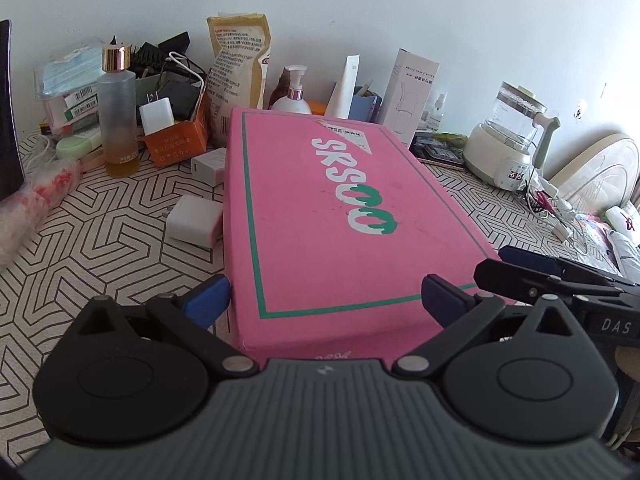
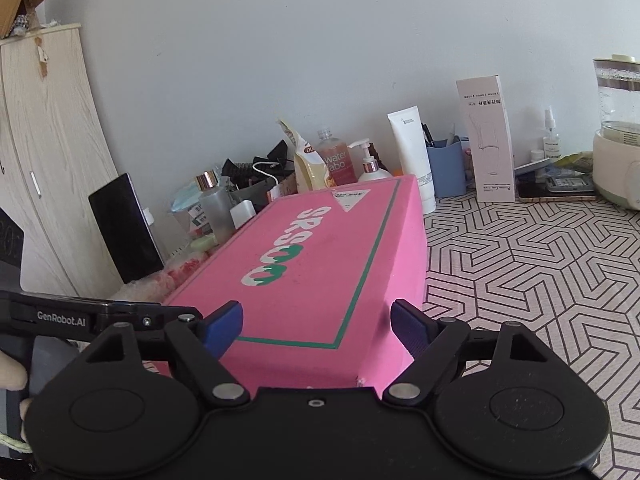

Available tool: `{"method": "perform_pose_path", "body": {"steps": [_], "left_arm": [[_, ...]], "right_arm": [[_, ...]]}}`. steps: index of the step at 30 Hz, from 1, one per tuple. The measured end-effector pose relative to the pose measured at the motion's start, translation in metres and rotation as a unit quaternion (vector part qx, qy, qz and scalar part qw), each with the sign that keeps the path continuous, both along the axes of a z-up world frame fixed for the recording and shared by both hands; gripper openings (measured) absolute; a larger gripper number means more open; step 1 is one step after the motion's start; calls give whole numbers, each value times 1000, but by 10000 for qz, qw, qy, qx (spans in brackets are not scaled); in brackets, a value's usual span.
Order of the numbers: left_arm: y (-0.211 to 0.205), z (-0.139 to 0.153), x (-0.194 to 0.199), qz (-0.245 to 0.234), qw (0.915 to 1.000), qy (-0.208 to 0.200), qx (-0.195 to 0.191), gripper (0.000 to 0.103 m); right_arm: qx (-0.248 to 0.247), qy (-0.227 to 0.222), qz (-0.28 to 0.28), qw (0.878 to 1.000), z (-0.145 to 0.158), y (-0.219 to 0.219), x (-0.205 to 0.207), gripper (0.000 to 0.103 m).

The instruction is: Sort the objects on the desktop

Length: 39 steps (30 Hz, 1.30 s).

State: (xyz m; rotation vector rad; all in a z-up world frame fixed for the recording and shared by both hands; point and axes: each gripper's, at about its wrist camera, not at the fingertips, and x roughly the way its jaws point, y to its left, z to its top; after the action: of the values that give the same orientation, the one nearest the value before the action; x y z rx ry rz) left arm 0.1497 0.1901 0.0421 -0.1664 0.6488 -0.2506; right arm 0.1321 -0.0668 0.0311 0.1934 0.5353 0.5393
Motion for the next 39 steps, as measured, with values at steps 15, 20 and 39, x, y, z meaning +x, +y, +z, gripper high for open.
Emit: {"method": "perform_pose_path", "body": {"steps": [15, 20, 39], "left_arm": [[-52, -2, -64, 298, 9980, -227, 507, 103], [-75, -18, -73, 202, 9987, -26, 469, 103], [-97, -42, -88, 627, 9959, 200, 623, 103]], "right_arm": [[-243, -272, -346, 9987, 3, -34, -71, 91], [-337, -34, -382, 9987, -12, -41, -81, 91], [-372, 177, -649, 9970, -31, -54, -89, 91]]}}
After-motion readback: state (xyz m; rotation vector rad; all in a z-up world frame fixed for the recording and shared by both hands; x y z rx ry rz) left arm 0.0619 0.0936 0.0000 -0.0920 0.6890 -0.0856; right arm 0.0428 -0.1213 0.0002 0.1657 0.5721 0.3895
